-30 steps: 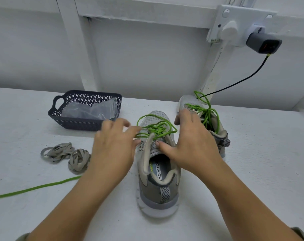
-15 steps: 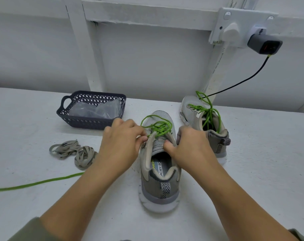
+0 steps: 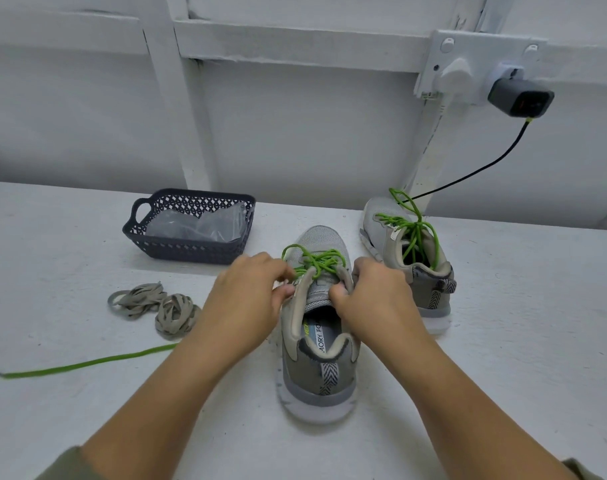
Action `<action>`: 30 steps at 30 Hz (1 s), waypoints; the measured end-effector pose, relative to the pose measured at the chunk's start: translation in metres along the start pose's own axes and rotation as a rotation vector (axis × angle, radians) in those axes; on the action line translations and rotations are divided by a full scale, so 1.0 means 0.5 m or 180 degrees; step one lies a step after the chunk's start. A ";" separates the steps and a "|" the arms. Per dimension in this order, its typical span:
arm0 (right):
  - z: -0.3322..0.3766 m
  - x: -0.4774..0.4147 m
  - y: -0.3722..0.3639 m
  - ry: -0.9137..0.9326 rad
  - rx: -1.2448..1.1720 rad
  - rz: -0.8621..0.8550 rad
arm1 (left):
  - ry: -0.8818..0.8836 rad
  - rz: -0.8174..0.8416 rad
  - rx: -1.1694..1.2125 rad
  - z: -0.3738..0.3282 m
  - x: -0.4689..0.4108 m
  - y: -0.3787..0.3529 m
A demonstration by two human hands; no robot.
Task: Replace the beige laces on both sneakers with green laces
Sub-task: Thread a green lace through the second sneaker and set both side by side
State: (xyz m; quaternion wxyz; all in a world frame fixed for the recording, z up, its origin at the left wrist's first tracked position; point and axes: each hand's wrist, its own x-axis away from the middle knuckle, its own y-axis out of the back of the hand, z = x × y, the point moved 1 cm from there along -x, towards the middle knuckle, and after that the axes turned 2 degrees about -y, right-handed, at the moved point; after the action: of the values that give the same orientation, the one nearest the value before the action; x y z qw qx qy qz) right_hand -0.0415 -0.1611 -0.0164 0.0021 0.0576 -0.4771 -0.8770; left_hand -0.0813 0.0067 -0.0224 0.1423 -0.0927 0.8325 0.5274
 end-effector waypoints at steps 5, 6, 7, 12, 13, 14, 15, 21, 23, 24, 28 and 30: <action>-0.006 0.007 -0.001 -0.0031 -0.0121 -0.0156 | 0.0552 0.1243 -0.0909 0.020 0.027 0.016; -0.007 0.008 -0.002 -0.0024 -0.0129 -0.0176 | 0.0766 0.1663 -0.1135 0.029 0.035 0.020; -0.007 0.007 -0.002 -0.0014 -0.0140 -0.0182 | 0.0937 0.1840 -0.1212 0.034 0.039 0.026; -0.006 0.004 -0.005 0.0025 -0.0152 -0.0157 | 0.0392 0.0455 -0.0084 0.017 0.009 0.006; -0.005 0.004 -0.004 0.0031 -0.0144 -0.0156 | 0.0155 0.0216 0.0078 0.007 0.002 0.004; -0.005 0.005 -0.004 0.0029 -0.0145 -0.0151 | 0.0072 0.0173 0.0070 0.001 0.000 0.003; -0.006 0.005 -0.004 0.0026 -0.0157 -0.0148 | 0.0127 0.0273 -0.0034 0.003 0.003 0.003; -0.008 0.004 -0.005 0.0029 -0.0177 -0.0166 | 0.1167 0.1763 -0.1235 0.031 0.035 0.042; -0.006 0.002 -0.006 0.0022 -0.0180 -0.0146 | 0.0837 0.1089 -0.0827 0.014 0.020 0.038; -0.005 0.002 -0.006 0.0017 -0.0169 -0.0136 | 0.0613 0.0736 -0.0499 0.004 0.008 0.030; -0.007 0.001 -0.006 -0.0014 -0.0164 -0.0077 | 0.0153 0.0149 0.0084 -0.008 -0.011 0.011; -0.009 0.002 -0.004 -0.0045 -0.0200 -0.0071 | 0.0189 0.0370 -0.0175 0.004 -0.004 0.011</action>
State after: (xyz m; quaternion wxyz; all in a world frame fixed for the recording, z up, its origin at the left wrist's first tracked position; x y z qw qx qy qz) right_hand -0.0420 -0.1639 -0.0208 -0.0093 0.0566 -0.4485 -0.8919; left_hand -0.0806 0.0110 -0.0181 0.0840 -0.0637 0.8255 0.5544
